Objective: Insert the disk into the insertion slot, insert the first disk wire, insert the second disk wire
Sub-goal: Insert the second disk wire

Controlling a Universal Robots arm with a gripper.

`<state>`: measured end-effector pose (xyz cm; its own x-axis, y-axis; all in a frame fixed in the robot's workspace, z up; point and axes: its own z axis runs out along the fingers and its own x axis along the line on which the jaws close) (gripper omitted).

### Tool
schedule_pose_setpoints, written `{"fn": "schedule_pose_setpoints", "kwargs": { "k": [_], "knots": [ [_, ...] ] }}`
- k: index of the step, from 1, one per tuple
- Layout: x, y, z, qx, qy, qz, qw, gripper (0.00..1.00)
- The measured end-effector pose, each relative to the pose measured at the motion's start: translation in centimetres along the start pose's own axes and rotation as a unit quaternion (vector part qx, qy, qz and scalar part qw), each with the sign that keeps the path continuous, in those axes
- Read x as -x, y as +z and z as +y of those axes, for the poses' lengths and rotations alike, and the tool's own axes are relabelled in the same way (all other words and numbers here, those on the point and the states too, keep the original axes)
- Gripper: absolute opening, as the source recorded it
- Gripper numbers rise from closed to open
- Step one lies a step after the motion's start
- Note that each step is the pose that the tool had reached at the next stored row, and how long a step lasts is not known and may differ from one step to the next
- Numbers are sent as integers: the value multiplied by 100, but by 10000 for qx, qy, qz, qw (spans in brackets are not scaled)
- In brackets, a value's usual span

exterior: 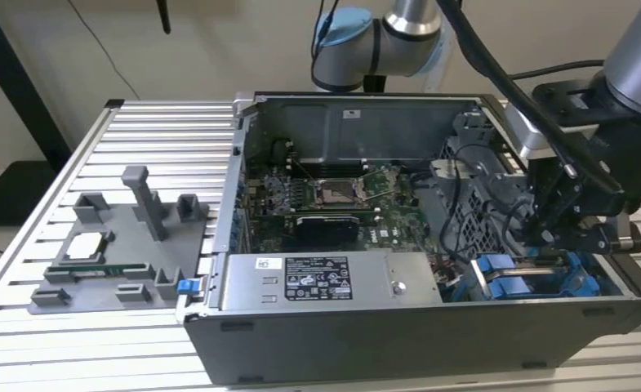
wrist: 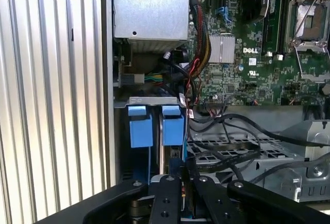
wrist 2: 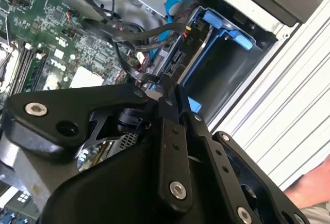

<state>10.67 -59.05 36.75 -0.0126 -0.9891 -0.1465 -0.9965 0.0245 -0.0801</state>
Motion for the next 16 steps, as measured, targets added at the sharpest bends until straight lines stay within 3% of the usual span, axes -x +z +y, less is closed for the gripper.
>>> {"fn": "schedule_pose_setpoints", "kwargs": {
  "k": [8, 16],
  "knots": [
    [-9, 70, -54, -4, 5, -61, 10000, 0],
    [-15, 118, -96, -5, -9, -79, 10000, 0]
  ]
}}
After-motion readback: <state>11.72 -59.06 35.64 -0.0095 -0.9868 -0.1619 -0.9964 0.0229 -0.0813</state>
